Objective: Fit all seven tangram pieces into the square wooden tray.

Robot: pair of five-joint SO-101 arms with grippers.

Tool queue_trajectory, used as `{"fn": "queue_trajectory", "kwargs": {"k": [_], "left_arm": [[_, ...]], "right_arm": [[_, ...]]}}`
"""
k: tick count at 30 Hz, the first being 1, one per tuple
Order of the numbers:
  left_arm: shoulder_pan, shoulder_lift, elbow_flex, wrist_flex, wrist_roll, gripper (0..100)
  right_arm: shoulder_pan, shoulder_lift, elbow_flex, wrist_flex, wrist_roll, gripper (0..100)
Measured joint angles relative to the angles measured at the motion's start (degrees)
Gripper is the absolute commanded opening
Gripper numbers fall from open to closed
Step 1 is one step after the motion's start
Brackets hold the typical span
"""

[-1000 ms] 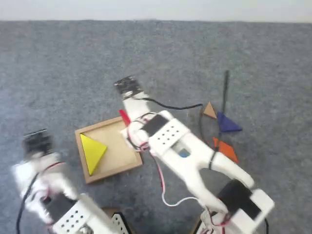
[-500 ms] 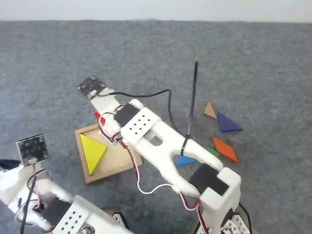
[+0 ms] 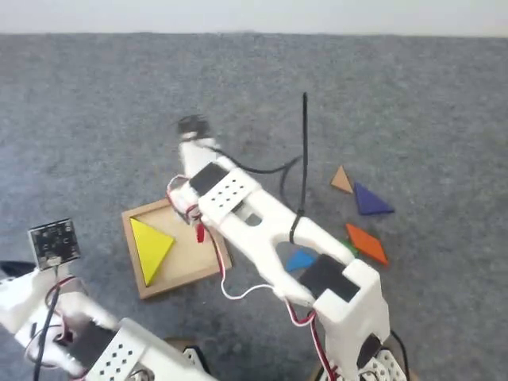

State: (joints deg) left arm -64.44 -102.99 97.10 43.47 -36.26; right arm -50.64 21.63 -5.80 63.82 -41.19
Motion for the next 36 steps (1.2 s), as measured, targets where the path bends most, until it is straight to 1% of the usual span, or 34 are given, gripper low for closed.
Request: {"fn": "queue_trajectory", "kwargs": {"k": [2, 3, 6, 12, 16, 25, 26, 28, 31, 34, 36], "left_arm": [[0.00, 0.00, 0.00, 1.14, 0.00, 1], [0.00, 0.00, 0.00, 1.41, 0.00, 1], [0.00, 0.00, 0.00, 1.41, -0.18, 1], [0.00, 0.00, 0.00, 1.41, -0.26, 1], [0.00, 0.00, 0.00, 1.41, -0.26, 1], [0.35, 0.00, 0.00, 1.41, -0.26, 1], [0.35, 0.00, 0.00, 1.41, -0.26, 1], [0.35, 0.00, 0.00, 1.41, -0.26, 1], [0.35, 0.00, 0.00, 1.41, -0.26, 1], [0.35, 0.00, 0.00, 1.49, -0.26, 1], [0.62, 0.00, 0.00, 3.25, -0.26, 1]], "right_arm": [[0.18, 0.00, 0.00, -1.41, -7.91, 8.8], [0.18, 0.00, -0.53, -1.76, -10.20, 8.2], [-0.53, 0.79, -2.90, -2.46, -13.63, 7.6], [-0.53, 4.22, -9.76, -1.76, -14.95, 7.7], [-0.70, 4.31, -13.36, 2.90, -14.95, 7.7], [-1.49, 4.31, -13.63, 4.57, -14.95, 7.7], [-1.41, 4.31, -14.07, 4.57, -14.77, 7.6], [-0.70, 4.31, -14.42, 3.16, -12.04, 7.3], [1.49, 4.31, -15.91, 2.81, -4.40, 7.4], [5.19, 4.31, -17.58, 6.95, -0.18, 7.2], [8.70, 4.31, -18.02, 10.90, 2.37, 7.2]]}}
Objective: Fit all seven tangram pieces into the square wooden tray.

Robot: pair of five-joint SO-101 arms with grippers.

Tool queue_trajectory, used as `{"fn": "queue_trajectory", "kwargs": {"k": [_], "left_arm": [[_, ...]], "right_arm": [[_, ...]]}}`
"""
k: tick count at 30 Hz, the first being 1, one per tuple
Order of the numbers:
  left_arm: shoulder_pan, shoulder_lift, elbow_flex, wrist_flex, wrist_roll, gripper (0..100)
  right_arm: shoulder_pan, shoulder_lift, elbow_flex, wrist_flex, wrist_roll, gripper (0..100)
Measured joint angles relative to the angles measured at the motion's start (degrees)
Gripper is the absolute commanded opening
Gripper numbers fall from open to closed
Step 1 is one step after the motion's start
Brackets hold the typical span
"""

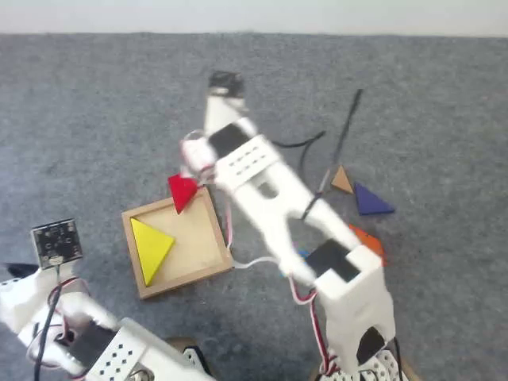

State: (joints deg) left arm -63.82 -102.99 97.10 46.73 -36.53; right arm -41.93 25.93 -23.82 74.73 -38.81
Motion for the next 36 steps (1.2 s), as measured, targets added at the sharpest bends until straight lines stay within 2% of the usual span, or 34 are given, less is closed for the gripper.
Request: {"fn": "queue_trajectory", "kwargs": {"k": [2, 7, 9, 12, 15, 18, 24, 27, 31, 36], "left_arm": [[2.90, 0.00, 0.00, 2.90, 0.00, 1], [18.99, 0.00, -1.05, 15.12, 4.04, 1], [21.80, 0.79, -5.71, 20.13, 5.54, 1], [23.47, 8.26, -17.49, 23.30, 5.89, 1], [25.85, 24.26, -33.67, 27.52, 5.89, 1], [29.45, 47.82, -51.60, 33.85, 5.89, 6], [34.99, 97.23, -88.44, 44.48, 6.15, 18], [38.42, 113.05, -105.41, 50.02, 6.15, 19], [44.75, 127.21, -119.91, 51.52, 6.15, 20], [51.25, 139.16, -125.36, 51.69, 9.05, 22]], "right_arm": [[3.87, 0.00, 0.00, 4.75, 2.73, 4.9], [12.92, -1.32, 0.09, 12.04, 9.85, 2.0], [14.15, -5.27, 0.88, 12.48, 12.57, 2.0], [14.42, -14.77, 5.71, 12.92, 16.35, 2.0], [15.56, -27.08, 15.47, 10.99, 18.37, 2.1], [17.49, -39.91, 29.89, 5.89, 22.68, 2.1], [27.43, -57.41, 69.63, -14.86, 40.79, 2.1], [32.26, -61.36, 83.08, -24.70, 44.13, 2.1], [32.70, -61.19, 85.98, -27.96, 44.13, 2.1], [32.62, -53.45, 85.98, -30.07, 44.13, 2.1]]}}
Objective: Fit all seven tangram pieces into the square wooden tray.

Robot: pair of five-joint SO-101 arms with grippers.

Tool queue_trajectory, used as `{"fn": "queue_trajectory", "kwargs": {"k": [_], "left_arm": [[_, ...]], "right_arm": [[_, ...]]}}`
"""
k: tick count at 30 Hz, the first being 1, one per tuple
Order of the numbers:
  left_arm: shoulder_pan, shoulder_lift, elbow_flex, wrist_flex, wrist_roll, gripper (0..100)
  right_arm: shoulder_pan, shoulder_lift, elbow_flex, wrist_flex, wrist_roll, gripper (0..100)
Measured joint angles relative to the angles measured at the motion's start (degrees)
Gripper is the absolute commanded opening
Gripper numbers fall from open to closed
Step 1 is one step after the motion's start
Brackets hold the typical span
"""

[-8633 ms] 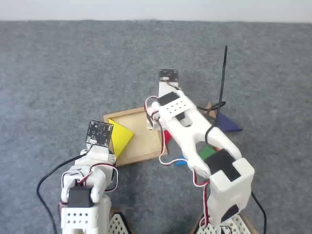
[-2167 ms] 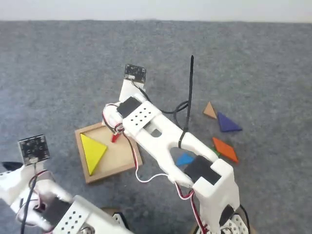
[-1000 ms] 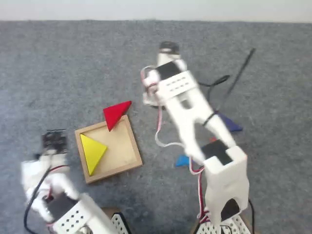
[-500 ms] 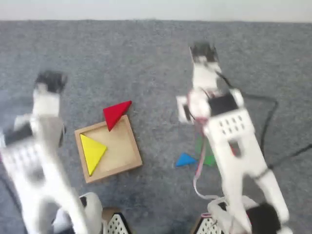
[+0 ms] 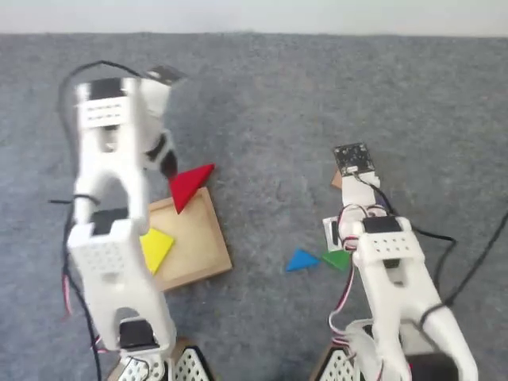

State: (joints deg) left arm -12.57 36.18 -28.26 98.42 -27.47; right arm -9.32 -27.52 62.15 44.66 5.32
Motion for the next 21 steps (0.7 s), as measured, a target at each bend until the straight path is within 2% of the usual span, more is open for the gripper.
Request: {"fn": "queue_trajectory", "kwargs": {"k": [4, 9, 16, 21], "left_arm": [[3.34, 2.11, -2.29, 0.00, 1.32, 22], [3.69, 2.55, -1.41, 0.00, 2.73, 18], [2.11, 1.58, 10.46, -4.66, 1.76, 18], [2.02, -5.10, 23.56, -11.16, -0.44, 16]], "right_arm": [[0.18, 5.54, -1.85, -0.53, 0.00, 2.0], [0.00, 6.77, -2.90, -0.53, 0.00, 2.0], [0.00, 6.77, -2.90, -0.53, 0.00, 2.0], [0.00, 6.77, -2.90, -0.53, 0.00, 2.0]]}}
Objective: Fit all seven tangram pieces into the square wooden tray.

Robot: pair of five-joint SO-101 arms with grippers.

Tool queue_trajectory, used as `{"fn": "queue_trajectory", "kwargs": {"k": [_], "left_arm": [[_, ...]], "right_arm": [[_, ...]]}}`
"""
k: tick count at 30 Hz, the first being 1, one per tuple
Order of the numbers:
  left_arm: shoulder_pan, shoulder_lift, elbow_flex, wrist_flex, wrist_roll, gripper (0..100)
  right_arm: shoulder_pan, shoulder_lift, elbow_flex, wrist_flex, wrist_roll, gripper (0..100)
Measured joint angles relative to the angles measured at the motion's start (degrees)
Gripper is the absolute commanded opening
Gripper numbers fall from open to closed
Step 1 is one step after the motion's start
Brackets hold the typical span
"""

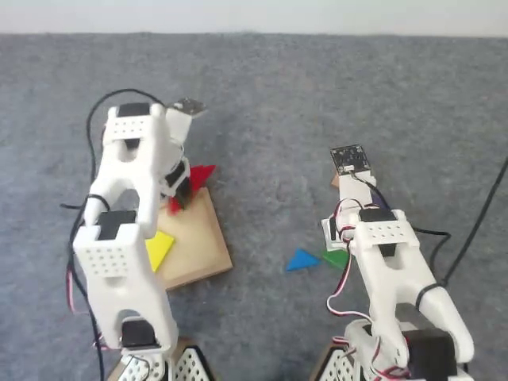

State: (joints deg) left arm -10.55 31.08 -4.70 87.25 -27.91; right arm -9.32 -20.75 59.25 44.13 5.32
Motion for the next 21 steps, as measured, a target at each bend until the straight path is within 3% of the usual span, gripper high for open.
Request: {"fn": "queue_trajectory", "kwargs": {"k": [9, 16, 21], "left_arm": [[-0.09, -23.47, 27.08, -8.53, -3.16, 16], [-0.62, -30.59, 23.82, -12.48, -1.23, 21], [1.41, -20.04, 10.73, -10.90, 4.48, 23]], "right_arm": [[0.00, 0.00, 0.00, 0.00, 0.00, 2.0], [0.00, 0.00, 0.00, 0.00, 0.00, 2.0], [0.00, 0.00, 0.00, 0.00, 0.00, 2.0]]}}
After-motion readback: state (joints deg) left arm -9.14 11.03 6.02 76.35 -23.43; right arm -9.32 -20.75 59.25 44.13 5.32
